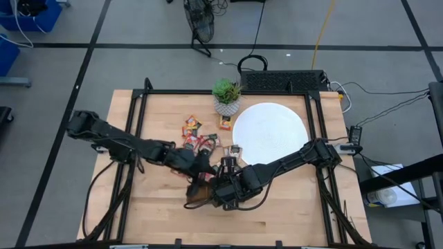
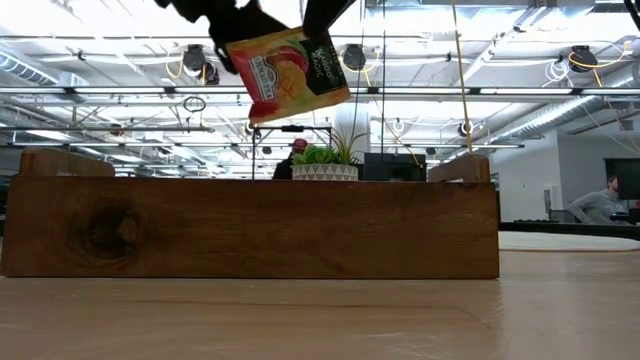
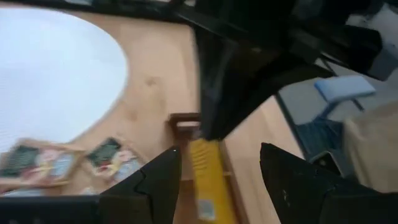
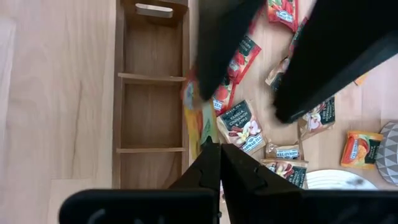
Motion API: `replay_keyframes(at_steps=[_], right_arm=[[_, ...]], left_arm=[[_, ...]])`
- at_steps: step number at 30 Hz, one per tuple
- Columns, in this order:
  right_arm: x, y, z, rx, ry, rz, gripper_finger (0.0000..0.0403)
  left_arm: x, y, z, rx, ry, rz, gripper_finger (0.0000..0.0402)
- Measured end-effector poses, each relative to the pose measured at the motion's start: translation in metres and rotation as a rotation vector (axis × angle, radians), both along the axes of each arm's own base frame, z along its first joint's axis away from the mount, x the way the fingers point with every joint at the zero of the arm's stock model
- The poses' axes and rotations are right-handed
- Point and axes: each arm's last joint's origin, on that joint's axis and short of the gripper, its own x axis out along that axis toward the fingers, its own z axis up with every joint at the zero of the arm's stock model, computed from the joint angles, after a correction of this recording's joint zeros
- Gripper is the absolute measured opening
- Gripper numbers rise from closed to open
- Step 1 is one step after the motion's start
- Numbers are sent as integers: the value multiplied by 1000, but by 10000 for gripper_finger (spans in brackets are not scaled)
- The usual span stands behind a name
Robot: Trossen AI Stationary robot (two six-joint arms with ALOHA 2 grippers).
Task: Pick & Place Tea
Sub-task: Put the orange tea bag into the left section of the wooden organizer
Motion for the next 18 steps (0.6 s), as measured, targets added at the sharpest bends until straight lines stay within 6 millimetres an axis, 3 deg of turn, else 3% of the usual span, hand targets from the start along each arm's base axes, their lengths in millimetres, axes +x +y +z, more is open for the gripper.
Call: replay_keyframes(at_steps=[7, 18], right_arm=[[0, 0, 0, -1, -3, 2, 0], [1, 0, 0, 0, -9, 5, 0]], left_arm=[[15, -4, -27, 13, 71, -28, 218], [20, 5, -22, -3, 8, 7, 218]])
